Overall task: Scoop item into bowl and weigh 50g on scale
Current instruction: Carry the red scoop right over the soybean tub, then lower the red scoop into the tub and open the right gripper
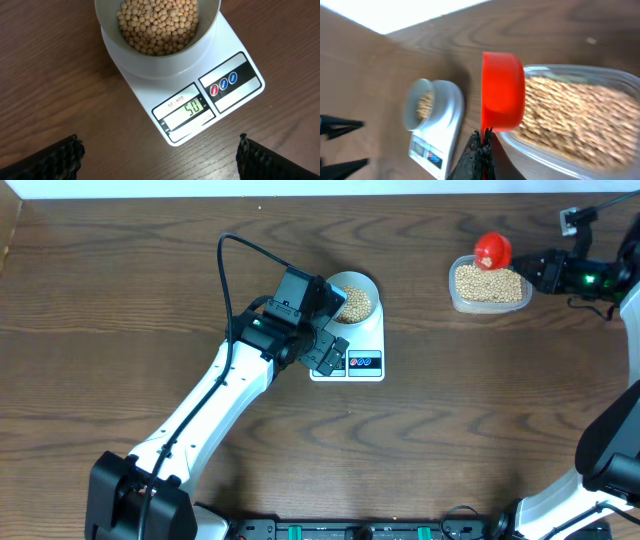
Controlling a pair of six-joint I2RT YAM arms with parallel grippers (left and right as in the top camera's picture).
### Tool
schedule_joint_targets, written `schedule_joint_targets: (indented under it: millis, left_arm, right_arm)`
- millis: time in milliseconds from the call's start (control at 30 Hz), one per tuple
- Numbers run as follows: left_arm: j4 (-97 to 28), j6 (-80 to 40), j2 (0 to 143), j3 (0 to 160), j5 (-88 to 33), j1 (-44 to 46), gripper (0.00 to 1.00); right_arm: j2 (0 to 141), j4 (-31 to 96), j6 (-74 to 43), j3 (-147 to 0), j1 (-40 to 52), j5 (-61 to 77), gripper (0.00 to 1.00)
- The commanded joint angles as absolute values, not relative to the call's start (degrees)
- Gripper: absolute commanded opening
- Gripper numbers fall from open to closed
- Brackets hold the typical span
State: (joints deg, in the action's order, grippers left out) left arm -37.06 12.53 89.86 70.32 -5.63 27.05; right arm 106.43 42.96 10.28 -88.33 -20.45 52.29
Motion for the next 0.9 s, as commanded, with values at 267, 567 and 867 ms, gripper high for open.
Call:
schedule_joint_targets:
  millis: [267,567,867]
  left_arm:
    - [-37.1,13.5,88.9,70.5,-5.3,26.9,1.0]
    - [-37.1,13.5,88.9,70.5,-5.3,26.9,1.0]
    - [-37.1,13.5,88.9,70.5,-5.3,26.9,1.0]
  right_arm:
    - [105.0,45.0,9.9,-89.2,-10.3,16.3,0.02]
    - [105.0,45.1,9.9,-89.2,1.3,-13.2,0.01]
    - [105.0,46.1,5.0,-89.2,6.5,-24.5,0.01]
